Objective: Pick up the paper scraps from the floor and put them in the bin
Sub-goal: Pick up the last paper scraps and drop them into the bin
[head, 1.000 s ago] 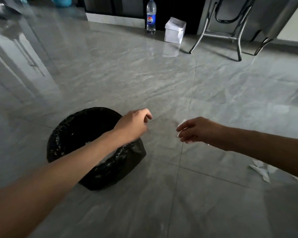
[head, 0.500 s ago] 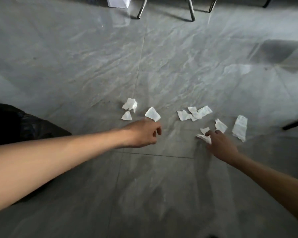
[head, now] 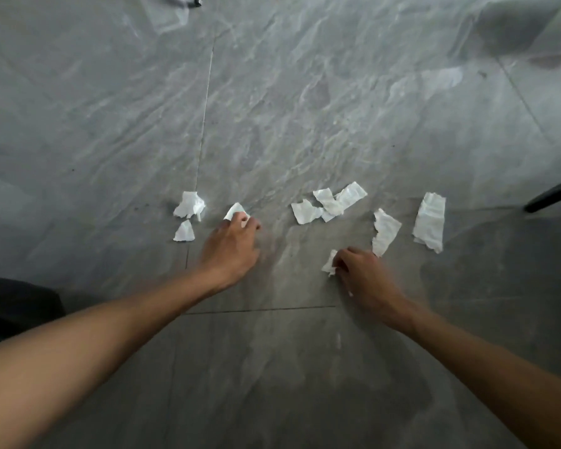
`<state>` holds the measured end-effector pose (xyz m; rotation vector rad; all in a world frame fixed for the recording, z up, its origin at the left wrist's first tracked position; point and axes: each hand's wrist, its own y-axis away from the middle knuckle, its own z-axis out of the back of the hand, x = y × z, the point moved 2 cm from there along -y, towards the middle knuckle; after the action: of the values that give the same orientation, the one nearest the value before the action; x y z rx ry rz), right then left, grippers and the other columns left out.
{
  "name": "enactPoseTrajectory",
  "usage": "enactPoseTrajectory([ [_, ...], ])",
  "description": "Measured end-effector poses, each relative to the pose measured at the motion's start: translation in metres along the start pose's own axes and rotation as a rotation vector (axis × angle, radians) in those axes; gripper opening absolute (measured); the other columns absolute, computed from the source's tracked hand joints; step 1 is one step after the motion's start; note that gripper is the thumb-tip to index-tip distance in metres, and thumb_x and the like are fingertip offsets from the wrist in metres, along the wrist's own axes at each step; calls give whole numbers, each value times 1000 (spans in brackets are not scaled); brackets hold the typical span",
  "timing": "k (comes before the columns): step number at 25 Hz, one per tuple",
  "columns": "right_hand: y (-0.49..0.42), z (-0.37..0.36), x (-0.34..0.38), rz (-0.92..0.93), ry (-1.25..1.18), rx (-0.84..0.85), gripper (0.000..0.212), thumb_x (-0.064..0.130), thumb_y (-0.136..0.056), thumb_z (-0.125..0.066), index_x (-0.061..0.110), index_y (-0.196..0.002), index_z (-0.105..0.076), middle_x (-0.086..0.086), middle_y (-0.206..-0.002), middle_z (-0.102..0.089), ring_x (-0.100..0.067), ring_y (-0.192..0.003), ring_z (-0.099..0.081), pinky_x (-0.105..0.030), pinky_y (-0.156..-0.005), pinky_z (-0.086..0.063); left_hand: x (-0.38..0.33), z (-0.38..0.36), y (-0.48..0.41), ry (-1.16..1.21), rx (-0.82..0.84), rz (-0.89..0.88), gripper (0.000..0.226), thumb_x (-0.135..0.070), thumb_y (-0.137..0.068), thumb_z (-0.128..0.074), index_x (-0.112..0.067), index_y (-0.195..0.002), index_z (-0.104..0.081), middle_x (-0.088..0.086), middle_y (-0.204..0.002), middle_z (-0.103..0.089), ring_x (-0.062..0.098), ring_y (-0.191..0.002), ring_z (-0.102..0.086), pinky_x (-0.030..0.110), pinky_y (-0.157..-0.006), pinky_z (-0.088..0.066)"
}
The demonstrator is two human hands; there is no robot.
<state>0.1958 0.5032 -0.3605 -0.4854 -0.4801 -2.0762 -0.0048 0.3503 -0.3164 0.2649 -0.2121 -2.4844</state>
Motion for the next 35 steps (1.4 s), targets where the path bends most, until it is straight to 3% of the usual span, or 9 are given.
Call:
enactPoseTrajectory([
  [4,4,12,-3,70,-54,-122,9,11,-75,-66,16,-83,-66,-2,-105,-62,-20,-95,-56,-28,-74,-45,23,-13,-43,-19,29,182,48,-35,-83,-61,-18,-126,-48,15,-129,-46,41,-109,-51,44,-88,-43],
  [9,-4,8,-10,167,1,0,10,11,-76,-66,17,-83,-66,-2,-123,-61,-21,-113,-54,-35,-91,-48,19,-28,-49,302,-87,161,16,-22,-88,-62,-7,-84,-58,19,-93,-61,38,-87,-58,38,-70,-40],
  [12,-5,-7,-2,228,-36,99,11,5,-75,-59,12,-81,-65,-4,-100,-64,-21,-95,-59,-30,-79,-48,2,-24,-48,380,-119,54,16,-24,-83,-69,-11,-75,-63,11,-83,-65,31,-80,-60,33,-67,-39],
  [17,-14,11,-19,36,-147,-57,15,7,-75,-62,18,-85,-65,4,-79,-64,-20,-71,-63,-20,-63,-46,-59,-25,-83,290,-133,-248,15,-31,-78,-73,-16,-78,-67,4,-122,-58,26,-109,-51,34,-92,-42],
  [20,-30,40,-57,-229,-143,-306,30,15,-80,-64,24,-107,-55,3,-76,-63,-20,-69,-61,-26,-61,-43,-71,-40,-93,273,-44,-217,19,-29,-83,-68,-10,-86,-66,7,-111,-60,28,-104,-52,35,-85,-42],
  [23,-37,41,-77,-370,-31,-180,25,12,-83,-59,12,-108,-55,-10,-82,-69,-32,-77,-65,-30,-60,-42,-65,-42,-84,310,-17,-190,14,-23,-84,-67,-9,-84,-65,11,-94,-62,30,-90,-59,39,-74,-46],
  [27,-37,25,-59,-298,20,-169,7,9,-78,-56,8,-72,-58,-11,-74,-64,-29,-62,-56,-33,-51,-37,-52,-10,-64,293,26,-330,10,-21,-82,-70,-12,-81,-66,2,-77,-61,25,-77,-60,32,-65,-42],
  [32,-35,8,-15,-131,27,-51,7,10,-81,-62,6,-86,-60,-11,-100,-54,-30,-75,-58,-46,-67,-50,-23,68,-29,386,14,-274,11,-28,-79,-74,-19,-78,-68,-10,-61,-55,5,-55,-50,19,-54,-36],
  [35,-34,3,42,-112,-206,-32,6,10,-84,-61,13,-80,-58,1,-87,-59,-20,-73,-60,-31,-62,-45,4,111,10,488,-36,-165,12,-33,-76,-75,-22,-76,-70,-5,-63,-64,8,-57,-54,19,-54,-37],
])
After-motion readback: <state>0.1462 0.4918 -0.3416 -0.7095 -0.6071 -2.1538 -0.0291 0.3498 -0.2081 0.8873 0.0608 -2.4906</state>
